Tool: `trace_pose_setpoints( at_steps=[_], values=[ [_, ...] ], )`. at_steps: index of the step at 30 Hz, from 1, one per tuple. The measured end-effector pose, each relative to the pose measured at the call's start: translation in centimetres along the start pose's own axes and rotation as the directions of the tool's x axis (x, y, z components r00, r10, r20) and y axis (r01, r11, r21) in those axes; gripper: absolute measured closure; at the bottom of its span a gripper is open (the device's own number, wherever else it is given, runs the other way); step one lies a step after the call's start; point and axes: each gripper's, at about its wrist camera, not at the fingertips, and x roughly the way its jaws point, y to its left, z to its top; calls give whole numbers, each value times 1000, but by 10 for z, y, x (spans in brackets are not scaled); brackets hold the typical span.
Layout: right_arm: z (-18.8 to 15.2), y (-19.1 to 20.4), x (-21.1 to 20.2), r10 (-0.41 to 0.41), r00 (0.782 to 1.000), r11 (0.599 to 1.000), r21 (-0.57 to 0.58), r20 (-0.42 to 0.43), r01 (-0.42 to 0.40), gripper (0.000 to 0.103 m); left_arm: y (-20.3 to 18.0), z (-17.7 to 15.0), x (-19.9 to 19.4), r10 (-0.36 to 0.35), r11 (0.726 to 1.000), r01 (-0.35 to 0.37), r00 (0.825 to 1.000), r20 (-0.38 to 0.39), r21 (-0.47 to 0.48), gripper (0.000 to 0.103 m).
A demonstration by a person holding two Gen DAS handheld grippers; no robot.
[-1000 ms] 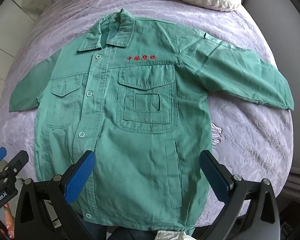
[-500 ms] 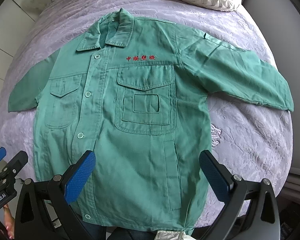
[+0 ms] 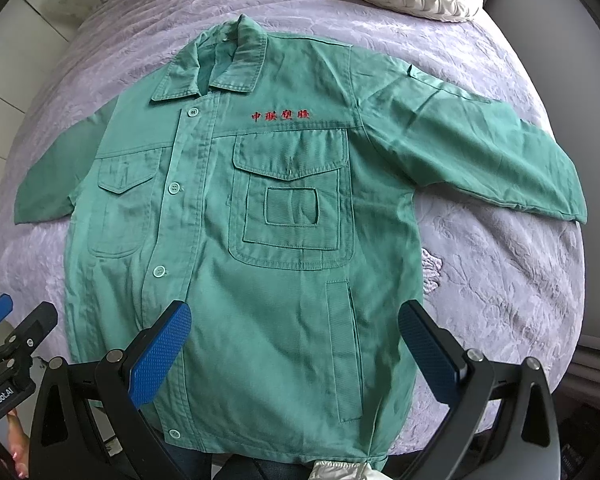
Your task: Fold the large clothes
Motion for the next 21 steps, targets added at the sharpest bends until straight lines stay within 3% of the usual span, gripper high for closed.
trace_pose_setpoints(
  at_steps=[21],
  values=[
    [1, 0, 8, -15, 1000, 999, 45, -27, 16, 0, 15, 4, 16, -47, 999, 47, 998, -33, -7, 0]
  ],
)
